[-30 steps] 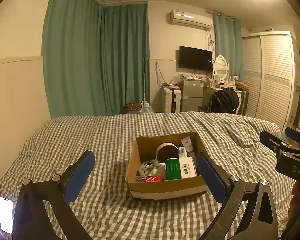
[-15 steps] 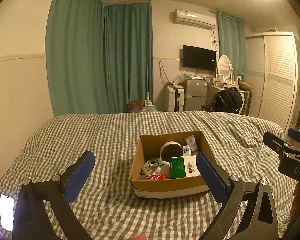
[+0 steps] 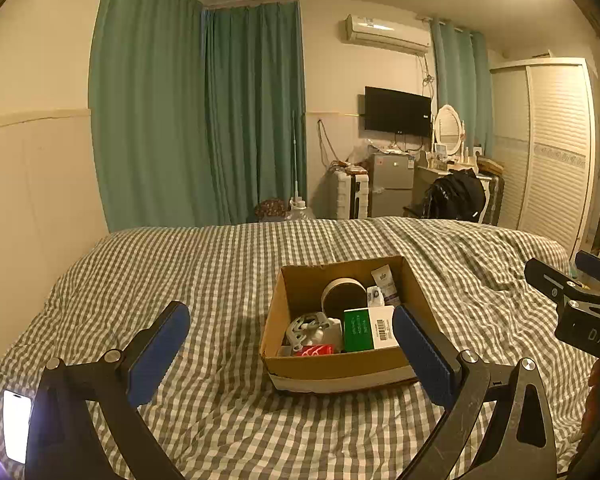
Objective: Organize objects
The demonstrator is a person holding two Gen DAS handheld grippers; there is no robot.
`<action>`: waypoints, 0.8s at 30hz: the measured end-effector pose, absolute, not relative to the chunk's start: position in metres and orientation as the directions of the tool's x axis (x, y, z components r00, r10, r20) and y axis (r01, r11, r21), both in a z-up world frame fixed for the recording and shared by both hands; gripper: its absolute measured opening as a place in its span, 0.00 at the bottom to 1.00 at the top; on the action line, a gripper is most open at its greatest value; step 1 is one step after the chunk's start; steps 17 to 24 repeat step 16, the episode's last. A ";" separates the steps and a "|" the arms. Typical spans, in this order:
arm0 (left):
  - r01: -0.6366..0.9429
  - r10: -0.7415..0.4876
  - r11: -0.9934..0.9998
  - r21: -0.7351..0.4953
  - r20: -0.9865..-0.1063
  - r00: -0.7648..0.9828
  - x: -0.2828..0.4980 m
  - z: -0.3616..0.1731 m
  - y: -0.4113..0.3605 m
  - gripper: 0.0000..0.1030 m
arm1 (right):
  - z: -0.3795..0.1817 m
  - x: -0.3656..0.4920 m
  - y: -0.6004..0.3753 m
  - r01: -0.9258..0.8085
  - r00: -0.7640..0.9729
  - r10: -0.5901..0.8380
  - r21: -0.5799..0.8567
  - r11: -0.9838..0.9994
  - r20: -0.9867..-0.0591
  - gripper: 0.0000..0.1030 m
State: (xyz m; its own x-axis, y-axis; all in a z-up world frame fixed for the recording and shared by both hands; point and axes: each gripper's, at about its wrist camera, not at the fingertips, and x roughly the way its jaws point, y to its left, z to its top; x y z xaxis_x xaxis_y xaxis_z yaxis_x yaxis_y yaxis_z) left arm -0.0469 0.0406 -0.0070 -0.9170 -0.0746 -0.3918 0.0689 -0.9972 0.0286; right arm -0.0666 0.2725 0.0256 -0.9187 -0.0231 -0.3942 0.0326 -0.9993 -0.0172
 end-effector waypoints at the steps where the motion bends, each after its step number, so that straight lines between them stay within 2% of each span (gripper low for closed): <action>1: 0.070 -0.076 -0.997 0.029 -0.392 -0.917 -0.046 -0.007 0.040 1.00 | 0.025 -0.067 0.272 0.031 -0.919 -0.022 -0.017 -0.999 -0.394 1.00; 24: 0.079 -0.085 -0.996 0.031 -0.388 -0.918 -0.045 -0.009 0.037 1.00 | 0.024 -0.067 0.270 0.035 -0.918 -0.024 -0.020 -0.999 -0.396 1.00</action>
